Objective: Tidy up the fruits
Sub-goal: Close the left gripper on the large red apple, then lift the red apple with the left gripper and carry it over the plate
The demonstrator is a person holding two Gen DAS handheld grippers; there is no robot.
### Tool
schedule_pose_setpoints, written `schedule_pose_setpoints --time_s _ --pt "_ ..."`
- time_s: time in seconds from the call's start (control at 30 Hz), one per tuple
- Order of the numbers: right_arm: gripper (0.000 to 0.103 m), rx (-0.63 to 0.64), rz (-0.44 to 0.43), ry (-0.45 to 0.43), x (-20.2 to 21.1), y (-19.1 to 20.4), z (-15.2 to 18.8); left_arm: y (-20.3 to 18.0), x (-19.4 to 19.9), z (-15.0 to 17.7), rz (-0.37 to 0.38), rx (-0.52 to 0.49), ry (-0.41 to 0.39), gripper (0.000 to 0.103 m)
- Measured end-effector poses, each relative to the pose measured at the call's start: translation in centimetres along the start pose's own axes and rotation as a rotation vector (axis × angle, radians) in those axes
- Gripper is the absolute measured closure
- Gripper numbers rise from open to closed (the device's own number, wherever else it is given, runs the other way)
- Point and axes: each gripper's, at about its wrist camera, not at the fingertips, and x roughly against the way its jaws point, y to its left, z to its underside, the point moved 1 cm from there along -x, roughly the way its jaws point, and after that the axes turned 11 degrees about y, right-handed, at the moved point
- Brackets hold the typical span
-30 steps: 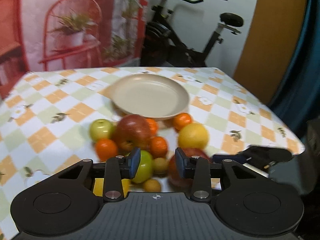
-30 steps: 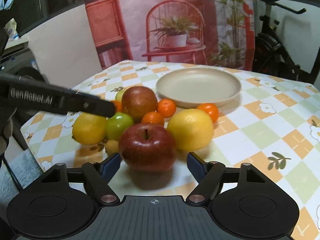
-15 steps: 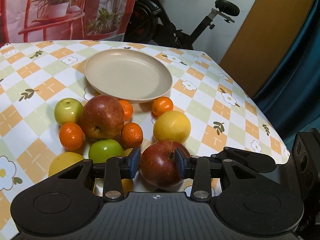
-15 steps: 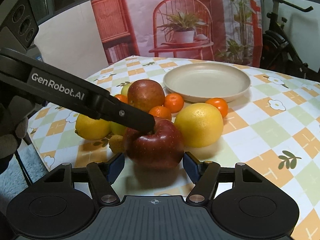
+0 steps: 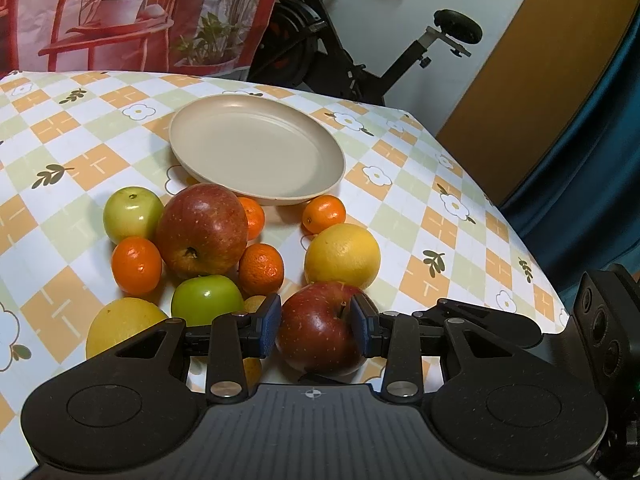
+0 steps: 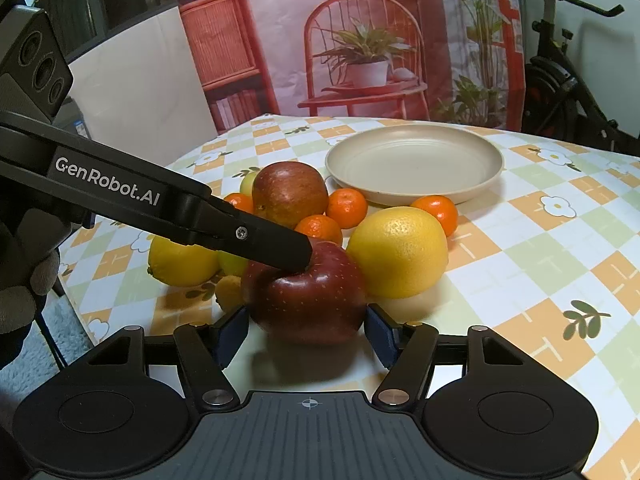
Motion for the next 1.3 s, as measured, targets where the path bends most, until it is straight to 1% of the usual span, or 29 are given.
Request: schedule_pose_setpoints --time_s 0.33,0.73,0.83,1.07,1.3 --pt "0.043 -0.007 -0.002 0.007 -0.2 0.0 -0.2 -0.3 0.1 0.2 -0.017 -0.022 -0.004 0.063" --pt "0.043 -0.018 -0.007 0.008 -0.1 -0.3 -0.2 -0.2 0.1 0.3 -0.018 -0.024 -0.010 0.063" --pt "0.043 -0.029 -0.022 0.007 -0.2 -0.4 -0.2 -0.2 0.2 0.3 -0.021 -0.021 -0.009 0.063" --pt "0.043 -0.011 -0.015 -0.023 0.9 0.2 -0.6 -0.6 1.6 0.1 -0.011 -0.032 -0.045 0.063" --pt "0.043 0.024 -0.005 -0.062 2.9 0.9 -2.2 -1.3 3.8 -0.7 -0.004 -0.055 -0.091 0.063"
